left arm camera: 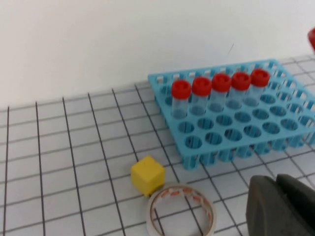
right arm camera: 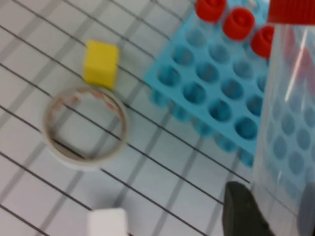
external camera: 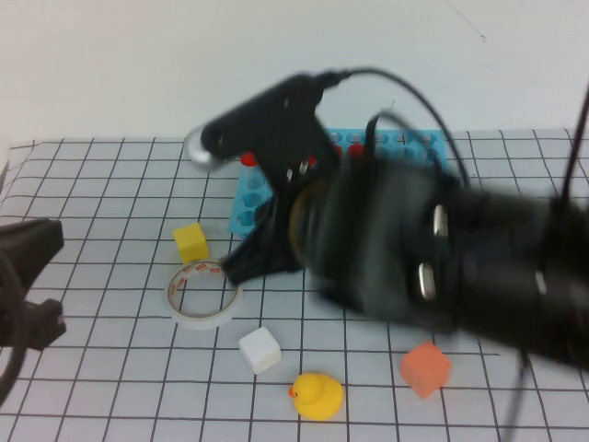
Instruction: Place the test tubes
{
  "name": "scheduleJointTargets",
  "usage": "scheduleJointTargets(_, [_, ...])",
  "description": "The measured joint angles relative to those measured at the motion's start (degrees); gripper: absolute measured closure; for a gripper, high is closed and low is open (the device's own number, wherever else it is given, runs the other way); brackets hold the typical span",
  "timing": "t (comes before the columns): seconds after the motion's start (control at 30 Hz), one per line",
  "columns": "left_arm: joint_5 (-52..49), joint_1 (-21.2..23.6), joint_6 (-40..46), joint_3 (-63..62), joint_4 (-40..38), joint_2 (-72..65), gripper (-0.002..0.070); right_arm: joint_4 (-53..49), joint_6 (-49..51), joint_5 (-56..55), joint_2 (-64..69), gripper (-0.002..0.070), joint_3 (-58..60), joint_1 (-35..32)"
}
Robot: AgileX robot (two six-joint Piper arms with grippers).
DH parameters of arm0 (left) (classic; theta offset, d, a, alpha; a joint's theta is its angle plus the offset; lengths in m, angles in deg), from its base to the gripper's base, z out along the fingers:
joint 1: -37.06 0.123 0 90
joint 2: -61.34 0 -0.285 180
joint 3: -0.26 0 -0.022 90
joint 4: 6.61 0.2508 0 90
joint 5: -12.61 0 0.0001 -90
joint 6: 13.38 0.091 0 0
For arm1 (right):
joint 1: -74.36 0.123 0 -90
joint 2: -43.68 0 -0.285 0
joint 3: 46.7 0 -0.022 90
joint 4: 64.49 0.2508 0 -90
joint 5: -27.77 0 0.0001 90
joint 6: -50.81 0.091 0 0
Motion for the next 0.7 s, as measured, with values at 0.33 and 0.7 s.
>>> scheduleJointTargets(0.33, [-1.3, 0.0, 4.5, 0.0, -6.2, 5.6, 0.0676, -38.6, 44.0, -15.0, -5.5, 0.0441, 22.5, 9.8])
scheduleJointTargets(0.7, [-2.7, -0.3, 8.6, 0.0, -12.9, 5.5, 0.0676, -52.3, 65.6, -16.4, -5.6, 0.0441, 26.8, 11.9])
